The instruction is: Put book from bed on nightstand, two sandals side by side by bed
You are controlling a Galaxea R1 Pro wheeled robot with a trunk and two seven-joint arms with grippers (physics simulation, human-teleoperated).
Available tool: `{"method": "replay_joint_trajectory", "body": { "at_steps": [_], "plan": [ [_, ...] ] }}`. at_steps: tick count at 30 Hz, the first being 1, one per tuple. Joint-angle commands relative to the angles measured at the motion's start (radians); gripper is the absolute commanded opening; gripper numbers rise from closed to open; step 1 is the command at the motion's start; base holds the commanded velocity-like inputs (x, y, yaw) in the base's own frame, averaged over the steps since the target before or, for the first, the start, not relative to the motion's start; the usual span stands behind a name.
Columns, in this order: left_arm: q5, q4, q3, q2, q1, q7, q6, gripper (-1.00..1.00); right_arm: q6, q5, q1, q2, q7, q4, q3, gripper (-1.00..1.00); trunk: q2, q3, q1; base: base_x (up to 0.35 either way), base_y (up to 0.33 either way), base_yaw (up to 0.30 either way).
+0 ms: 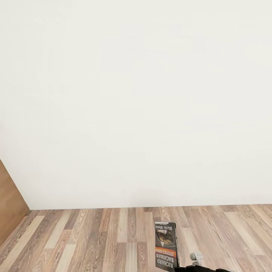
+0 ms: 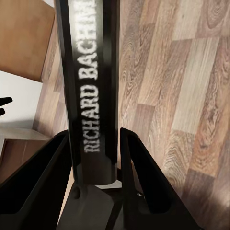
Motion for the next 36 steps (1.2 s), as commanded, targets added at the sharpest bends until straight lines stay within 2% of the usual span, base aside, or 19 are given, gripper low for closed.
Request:
{"method": "replay_joint_trajectory", "body": {
  "at_steps": [1, 14, 36],
  "plan": [
    [0.008, 0.001, -0.008, 0.000, -0.001, -0.003, -0.003, 1.00, 0.006, -0.011, -0.001, -0.001, 0.003, -0.001, 0.006, -1.00, -0.001, -0.001, 0.001, 0.242, 0.130, -0.010],
    [0.008, 0.001, -0.008, 0.000, -0.001, -0.003, -0.003, 1.00, 0.006, -0.011, -0.001, -0.001, 0.002, 0.000, 0.006, -1.00, -0.001, -0.001, 0.001, 0.266, 0.132, -0.001],
    [0.008, 0.001, -0.008, 0.000, -0.001, -0.003, -0.003, 1.00, 0.007, -0.010, -0.001, -0.001, 0.003, -0.001, 0.006, -1.00, -0.001, -0.001, 0.001, 0.328, 0.006, 0.000]
  ]
}}
